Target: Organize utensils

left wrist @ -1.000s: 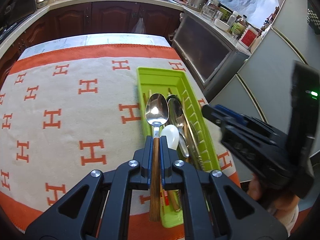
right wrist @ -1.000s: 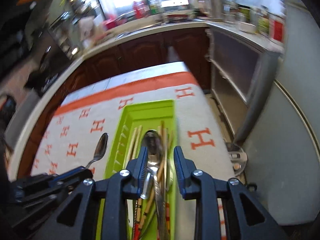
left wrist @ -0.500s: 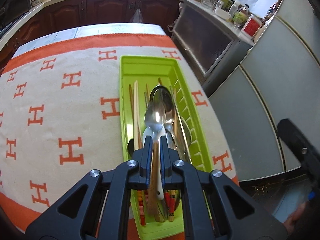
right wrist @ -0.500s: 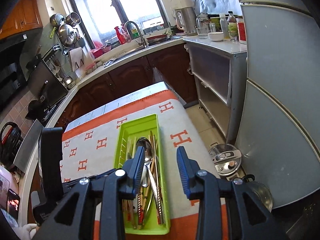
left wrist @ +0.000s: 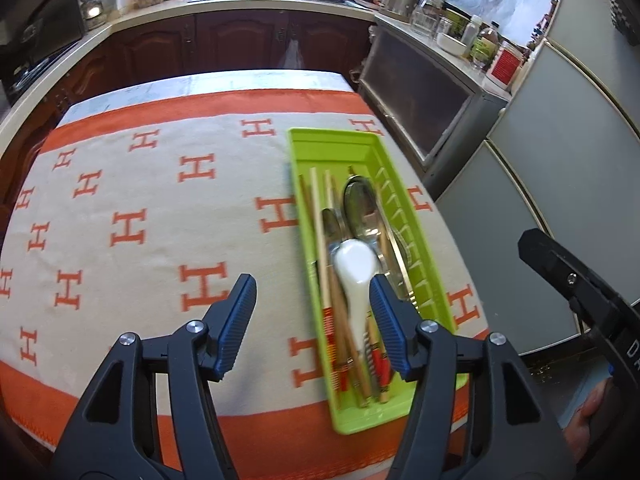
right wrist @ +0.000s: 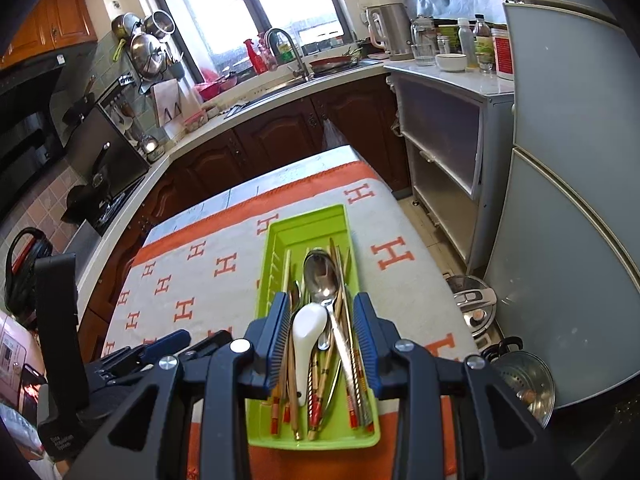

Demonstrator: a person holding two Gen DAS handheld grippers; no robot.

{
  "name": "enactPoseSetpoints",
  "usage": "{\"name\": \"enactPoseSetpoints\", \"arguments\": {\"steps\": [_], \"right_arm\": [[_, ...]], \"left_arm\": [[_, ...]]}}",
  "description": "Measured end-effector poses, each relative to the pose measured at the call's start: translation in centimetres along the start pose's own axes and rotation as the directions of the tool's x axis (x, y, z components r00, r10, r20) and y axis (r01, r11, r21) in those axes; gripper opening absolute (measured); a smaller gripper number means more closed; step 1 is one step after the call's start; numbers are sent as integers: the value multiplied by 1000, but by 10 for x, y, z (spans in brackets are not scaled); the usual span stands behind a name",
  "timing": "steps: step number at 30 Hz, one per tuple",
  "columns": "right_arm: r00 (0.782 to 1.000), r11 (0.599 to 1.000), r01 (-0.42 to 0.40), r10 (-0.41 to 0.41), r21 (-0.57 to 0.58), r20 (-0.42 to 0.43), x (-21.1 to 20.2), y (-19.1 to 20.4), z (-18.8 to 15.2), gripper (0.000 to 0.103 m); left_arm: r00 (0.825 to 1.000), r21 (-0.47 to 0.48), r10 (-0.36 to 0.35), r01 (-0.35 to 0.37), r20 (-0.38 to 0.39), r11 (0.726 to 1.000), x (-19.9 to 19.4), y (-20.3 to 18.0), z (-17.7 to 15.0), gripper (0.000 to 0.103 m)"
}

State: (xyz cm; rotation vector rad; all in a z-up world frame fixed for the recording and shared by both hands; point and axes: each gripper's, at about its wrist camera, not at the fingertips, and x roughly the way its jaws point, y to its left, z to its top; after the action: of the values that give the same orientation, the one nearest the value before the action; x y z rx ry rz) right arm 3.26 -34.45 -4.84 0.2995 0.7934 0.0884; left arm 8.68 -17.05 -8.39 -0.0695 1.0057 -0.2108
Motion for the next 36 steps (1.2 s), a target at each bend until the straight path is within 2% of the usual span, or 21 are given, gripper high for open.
{"name": "enactPoseSetpoints", "arguments": {"steps": [17, 27, 36], "right_arm": [[996, 1000, 12, -12, -7, -91, 4, 26, -44, 33], [989, 999, -24, 17, -48, -148, 4, 57, -64, 33], [986, 986, -125, 111, -110, -122, -16, 109, -56, 33]], "left_arm": [[996, -1, 79, -79, 32, 997, -41, 57, -46, 56], [991, -81, 130, -127, 38, 989, -73, 97, -61, 59], [962, -83, 255, -248, 95, 965, -120, 121, -71, 68]]}}
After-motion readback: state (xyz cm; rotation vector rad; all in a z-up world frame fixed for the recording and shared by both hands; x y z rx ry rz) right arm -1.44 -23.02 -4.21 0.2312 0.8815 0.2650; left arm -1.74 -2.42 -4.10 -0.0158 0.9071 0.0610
